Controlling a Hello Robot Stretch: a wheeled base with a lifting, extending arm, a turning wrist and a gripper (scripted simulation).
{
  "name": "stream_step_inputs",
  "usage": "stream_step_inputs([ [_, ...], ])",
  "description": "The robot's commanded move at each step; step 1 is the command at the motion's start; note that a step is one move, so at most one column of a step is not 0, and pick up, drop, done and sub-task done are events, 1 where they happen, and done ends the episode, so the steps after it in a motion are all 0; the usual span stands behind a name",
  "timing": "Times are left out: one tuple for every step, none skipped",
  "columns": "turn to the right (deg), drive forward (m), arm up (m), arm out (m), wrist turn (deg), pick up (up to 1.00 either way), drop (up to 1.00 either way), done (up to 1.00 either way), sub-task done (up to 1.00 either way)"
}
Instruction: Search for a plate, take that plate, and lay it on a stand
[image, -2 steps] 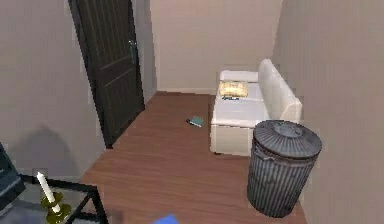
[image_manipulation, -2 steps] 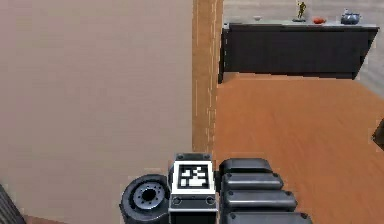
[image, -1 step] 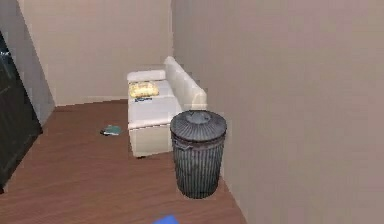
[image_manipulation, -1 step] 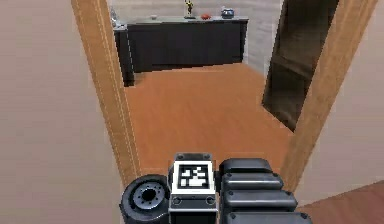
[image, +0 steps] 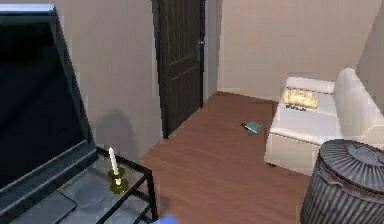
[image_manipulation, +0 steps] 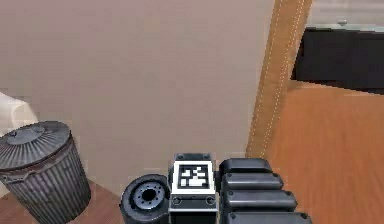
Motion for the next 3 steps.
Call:
stream_step_inputs([
  [-45.0,0.0,0.0,0.0,0.0,0.0,0.0,0.0,0.0],
  [-9.0,0.0,0.0,0.0,0.0,0.0,0.0,0.0,0.0],
  [0.0,0.4,0.0,0.0,0.0,0.0,0.0,0.0,0.0],
])
